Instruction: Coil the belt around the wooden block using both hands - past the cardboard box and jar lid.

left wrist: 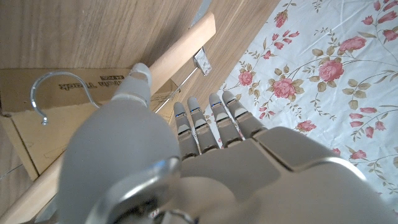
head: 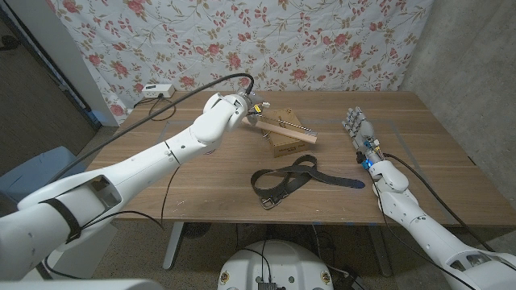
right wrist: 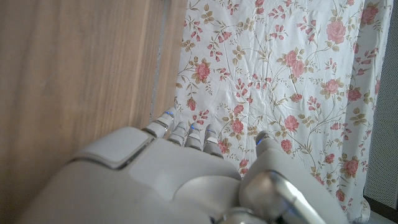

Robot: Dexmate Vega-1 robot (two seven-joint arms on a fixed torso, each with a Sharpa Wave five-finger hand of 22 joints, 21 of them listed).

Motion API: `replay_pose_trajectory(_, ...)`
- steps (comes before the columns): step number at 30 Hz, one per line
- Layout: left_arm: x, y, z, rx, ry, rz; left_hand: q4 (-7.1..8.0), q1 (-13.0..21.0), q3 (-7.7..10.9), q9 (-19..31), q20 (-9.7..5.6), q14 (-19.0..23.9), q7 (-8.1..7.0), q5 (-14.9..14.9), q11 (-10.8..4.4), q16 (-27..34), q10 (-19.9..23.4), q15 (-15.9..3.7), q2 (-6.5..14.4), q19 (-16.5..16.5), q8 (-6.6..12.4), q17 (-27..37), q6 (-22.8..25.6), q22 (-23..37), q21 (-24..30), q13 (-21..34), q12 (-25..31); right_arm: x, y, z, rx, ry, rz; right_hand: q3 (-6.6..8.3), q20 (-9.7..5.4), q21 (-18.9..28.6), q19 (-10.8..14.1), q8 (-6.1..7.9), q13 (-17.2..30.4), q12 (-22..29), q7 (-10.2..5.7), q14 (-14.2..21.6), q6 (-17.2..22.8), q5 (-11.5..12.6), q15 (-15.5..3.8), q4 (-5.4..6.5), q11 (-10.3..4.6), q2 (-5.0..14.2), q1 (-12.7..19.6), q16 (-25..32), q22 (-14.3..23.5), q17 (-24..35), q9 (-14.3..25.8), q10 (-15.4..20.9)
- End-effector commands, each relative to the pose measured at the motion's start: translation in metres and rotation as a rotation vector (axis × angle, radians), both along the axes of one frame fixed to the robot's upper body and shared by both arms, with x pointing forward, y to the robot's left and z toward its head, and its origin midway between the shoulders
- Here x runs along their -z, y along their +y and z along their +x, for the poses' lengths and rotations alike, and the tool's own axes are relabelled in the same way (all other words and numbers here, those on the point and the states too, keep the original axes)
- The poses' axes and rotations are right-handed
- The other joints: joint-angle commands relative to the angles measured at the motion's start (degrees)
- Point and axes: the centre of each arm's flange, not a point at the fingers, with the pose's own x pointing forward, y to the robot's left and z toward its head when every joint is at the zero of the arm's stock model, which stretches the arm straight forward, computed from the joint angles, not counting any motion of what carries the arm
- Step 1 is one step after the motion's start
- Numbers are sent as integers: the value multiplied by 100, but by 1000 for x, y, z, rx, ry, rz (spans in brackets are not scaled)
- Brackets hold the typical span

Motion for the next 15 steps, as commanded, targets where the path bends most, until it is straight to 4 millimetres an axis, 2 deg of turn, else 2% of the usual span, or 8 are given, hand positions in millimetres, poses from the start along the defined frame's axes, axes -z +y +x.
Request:
replay_pose_trajectory(1,8,-3,15,-60,16,105,24,26,-45,29,-3,-32,9,-11,3,0,-56,-618,-23,-56,-27,10,-15,15,-27,32,-12,3,4,-4,13,-10,14,13,-10,18,82,33,5,23,-38,27,1,42,14,40,17,-6,10,53,18,30,31,36)
replay_pose_trajectory(15,15,-13,38,-16,55,118,60,35,-173,33,4,-219,24,-14,4,-43,-297,-604,-44,-55,-115,-5,-248,19,-66,41,-111,7,3,-1,17,-8,25,12,-5,20,93,32,5,27,-34,41,2,43,27,40,29,-8,11,54,18,29,30,49)
